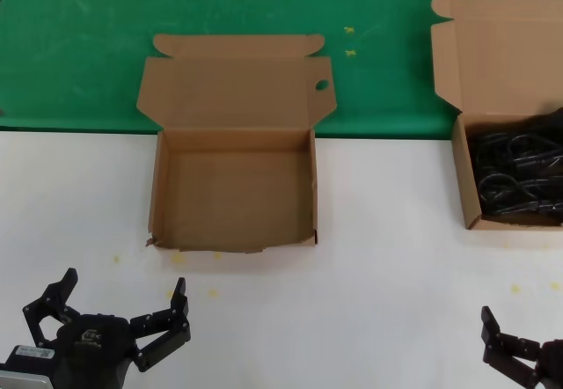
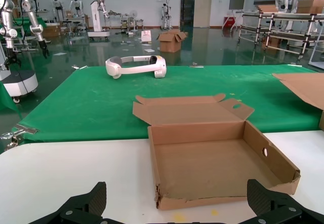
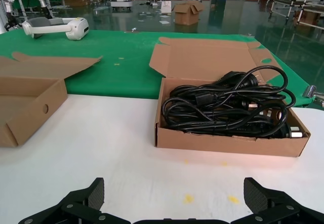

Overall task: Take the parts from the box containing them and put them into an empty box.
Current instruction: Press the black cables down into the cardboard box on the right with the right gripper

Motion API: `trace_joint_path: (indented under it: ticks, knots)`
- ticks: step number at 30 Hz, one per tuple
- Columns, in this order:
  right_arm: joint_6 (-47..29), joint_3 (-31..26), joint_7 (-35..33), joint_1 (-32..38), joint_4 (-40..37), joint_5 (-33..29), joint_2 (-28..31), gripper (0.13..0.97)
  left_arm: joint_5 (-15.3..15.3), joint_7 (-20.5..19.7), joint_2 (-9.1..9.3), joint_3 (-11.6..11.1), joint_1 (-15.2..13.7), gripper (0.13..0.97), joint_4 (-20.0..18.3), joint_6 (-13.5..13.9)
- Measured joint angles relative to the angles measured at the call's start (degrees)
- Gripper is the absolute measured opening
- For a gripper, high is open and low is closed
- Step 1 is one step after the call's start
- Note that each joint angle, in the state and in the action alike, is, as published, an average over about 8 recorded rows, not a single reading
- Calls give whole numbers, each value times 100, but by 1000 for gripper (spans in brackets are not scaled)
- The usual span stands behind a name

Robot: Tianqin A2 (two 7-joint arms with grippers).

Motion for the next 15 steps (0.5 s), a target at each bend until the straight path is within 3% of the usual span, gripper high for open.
trace_joint_path:
  ticks: [15]
  knots:
    - [0,0,0,0,0,0,0,966,0,0,0,0,0,966,0,0]
